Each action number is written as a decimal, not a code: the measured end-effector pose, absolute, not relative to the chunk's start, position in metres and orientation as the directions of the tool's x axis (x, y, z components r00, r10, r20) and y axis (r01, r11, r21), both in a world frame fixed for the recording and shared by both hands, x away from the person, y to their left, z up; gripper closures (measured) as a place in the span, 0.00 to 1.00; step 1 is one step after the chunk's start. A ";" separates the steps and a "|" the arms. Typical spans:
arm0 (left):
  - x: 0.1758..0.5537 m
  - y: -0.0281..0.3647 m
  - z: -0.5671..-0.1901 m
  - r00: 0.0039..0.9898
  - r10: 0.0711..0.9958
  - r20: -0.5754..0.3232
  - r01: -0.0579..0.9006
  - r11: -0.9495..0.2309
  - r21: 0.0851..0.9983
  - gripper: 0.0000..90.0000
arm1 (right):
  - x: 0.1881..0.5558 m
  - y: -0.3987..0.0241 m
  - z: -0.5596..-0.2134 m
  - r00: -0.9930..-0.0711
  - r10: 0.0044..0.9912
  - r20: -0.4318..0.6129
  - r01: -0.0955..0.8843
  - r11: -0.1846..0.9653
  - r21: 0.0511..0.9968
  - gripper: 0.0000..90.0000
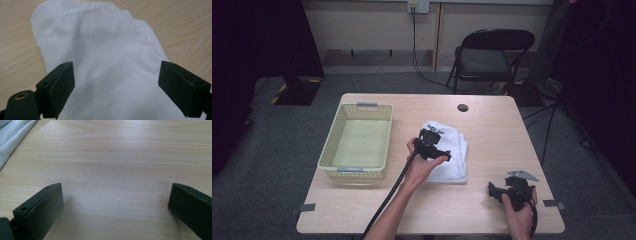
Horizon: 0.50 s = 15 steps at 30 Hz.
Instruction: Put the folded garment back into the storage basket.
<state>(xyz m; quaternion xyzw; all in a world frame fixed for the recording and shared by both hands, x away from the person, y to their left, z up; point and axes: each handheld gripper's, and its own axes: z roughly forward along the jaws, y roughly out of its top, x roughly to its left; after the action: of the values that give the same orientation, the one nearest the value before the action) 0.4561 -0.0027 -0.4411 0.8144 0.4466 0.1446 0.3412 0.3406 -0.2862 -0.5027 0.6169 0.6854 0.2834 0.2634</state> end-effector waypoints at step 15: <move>0.465 -0.016 -0.469 0.544 0.835 -0.076 0.661 -0.372 0.651 0.13 | 0.341 -0.286 -0.503 -0.101 0.995 -0.011 0.696 0.079 0.714 0.00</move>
<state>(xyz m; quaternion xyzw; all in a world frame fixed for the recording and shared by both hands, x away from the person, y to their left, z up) 0.4648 -0.0163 -0.4693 0.8172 0.4579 0.1348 0.3230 0.3406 -0.2861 -0.5027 0.6166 0.6857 0.2836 0.2632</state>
